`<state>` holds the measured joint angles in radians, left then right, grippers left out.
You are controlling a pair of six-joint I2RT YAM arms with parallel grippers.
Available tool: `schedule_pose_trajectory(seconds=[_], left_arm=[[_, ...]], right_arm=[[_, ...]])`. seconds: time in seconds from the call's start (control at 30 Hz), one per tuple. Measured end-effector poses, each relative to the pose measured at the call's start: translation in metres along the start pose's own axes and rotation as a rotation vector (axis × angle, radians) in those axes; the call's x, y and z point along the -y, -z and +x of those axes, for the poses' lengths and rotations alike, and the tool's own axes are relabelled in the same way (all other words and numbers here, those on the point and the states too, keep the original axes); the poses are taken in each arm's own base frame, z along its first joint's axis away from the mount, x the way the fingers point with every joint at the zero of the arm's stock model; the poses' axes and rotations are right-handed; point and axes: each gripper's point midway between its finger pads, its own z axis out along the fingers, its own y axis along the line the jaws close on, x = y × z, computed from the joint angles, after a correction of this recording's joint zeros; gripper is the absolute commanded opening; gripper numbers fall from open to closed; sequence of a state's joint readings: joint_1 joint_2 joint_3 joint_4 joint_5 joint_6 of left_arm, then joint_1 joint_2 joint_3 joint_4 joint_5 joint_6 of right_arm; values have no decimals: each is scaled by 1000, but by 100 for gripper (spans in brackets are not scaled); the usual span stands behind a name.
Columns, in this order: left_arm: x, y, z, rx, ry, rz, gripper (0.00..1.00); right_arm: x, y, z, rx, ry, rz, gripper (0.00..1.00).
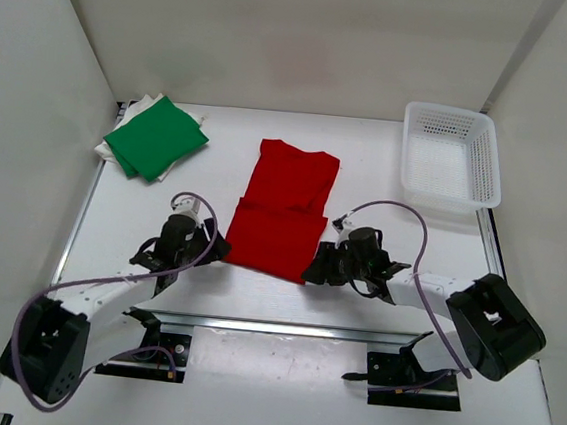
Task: Fold and stack the t-shirts
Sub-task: Grab one side of the 2/3 rectangular tshirt with both arms
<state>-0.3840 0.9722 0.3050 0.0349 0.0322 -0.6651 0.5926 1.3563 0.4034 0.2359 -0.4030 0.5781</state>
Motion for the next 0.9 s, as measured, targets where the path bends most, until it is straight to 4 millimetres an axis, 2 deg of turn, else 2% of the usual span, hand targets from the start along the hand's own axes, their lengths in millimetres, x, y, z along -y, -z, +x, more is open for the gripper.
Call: schedule_pose_trajectory(seconds=[0.1,0.23,0.37,0.4,0.43,0.5,0.53,0.7,0.8,0.9], left_arm=[[-19,-8,27,-103,-22,-80,69],[-15,-19,29,-129,-47,-85,60],[-12,-27,32,-135,-60,-77,37],[-11,-29,33,-137,-62,-74,26],[-11,-30,34,-139,-59,-73,16],[-10,-32,37,-152,-65,-75,5],[-8,-32,38,-156,-68,-72,0],[-1,-16,53,-209,-112,-61,0],[2,5,73,-271,-149,-39,0],[0,36,95,-347,-169,-27,0]], right_arm=[[-6,-8,-2,-2,-5,-18,46],[-12,-14,-3,-4,-8,-34,42],[-12,-17,-2,-10,-19,-28,32],[-11,-17,-1,-12,-21,-24,23],[-10,-17,-1,-13,-20,-21,19],[-7,-18,2,-24,-29,-7,2],[-5,-18,4,-29,-31,1,0],[-5,-13,13,-44,-41,12,0],[-12,1,37,-75,-30,17,0],[-29,20,68,-129,-5,6,0]])
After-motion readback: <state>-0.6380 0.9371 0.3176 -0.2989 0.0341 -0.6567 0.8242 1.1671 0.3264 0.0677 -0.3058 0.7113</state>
